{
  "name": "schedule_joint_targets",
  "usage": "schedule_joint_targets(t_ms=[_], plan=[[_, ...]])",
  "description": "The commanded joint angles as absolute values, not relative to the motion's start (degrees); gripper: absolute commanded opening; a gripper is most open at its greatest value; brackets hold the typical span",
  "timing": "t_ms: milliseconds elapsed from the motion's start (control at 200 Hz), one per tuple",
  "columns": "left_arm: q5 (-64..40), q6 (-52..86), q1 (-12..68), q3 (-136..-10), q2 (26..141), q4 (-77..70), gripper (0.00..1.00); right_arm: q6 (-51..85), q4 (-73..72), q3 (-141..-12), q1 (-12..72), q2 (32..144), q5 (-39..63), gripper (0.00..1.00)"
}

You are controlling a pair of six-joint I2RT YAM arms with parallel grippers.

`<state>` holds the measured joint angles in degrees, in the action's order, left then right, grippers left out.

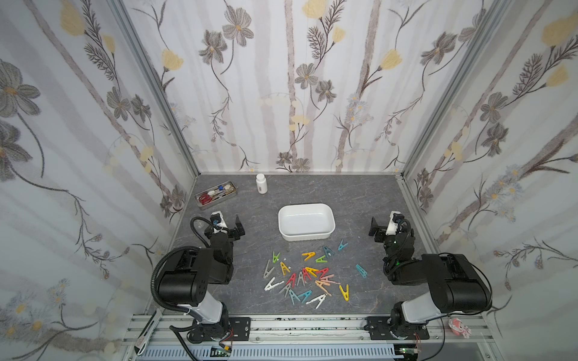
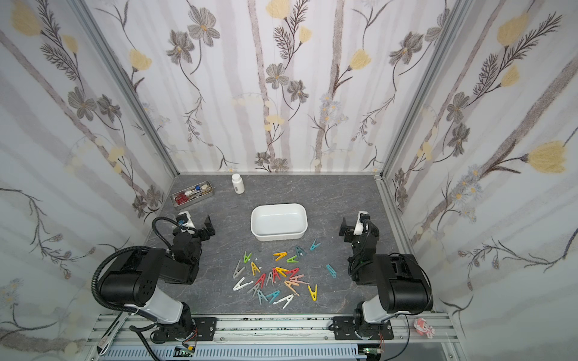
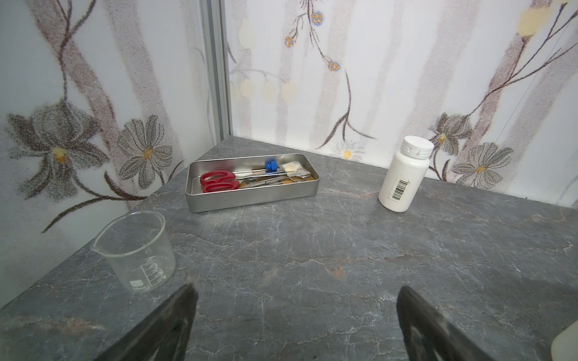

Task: Put the clothespins into the storage box
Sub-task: Pick up the clothespin from the center of the board.

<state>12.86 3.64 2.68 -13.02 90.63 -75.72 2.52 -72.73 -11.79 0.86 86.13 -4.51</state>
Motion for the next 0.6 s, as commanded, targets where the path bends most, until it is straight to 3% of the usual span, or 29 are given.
schedule_joint_targets(t_ms=[0, 145, 345, 480, 595], plan=[[14.25, 4.38, 2.67, -14.42, 89.41, -74.43, 1.00, 2.89, -73.51, -11.77, 0.97, 84.68, -7.69, 1.00], [18.45, 5.67, 2.83, -16.36, 85.63, -67.87, 1.00, 3.38, -66.49, -13.57, 1.23, 79.98, -10.21, 1.00], [24.42, 6.68, 4.08, -23.33, 78.81, -50.46, 1.00, 9.41, -37.29, -24.28, 1.32, 68.93, -14.23, 1.00], [28.21, 12.49, 5.42, -34.45, 77.02, -26.46, 1.00, 15.51, -18.19, -30.71, 1.62, 64.11, -6.95, 0.95], [23.13, 18.27, 8.63, -39.30, 75.46, -14.69, 1.00, 17.94, -5.32, -33.79, 4.60, 59.96, -3.01, 0.88]])
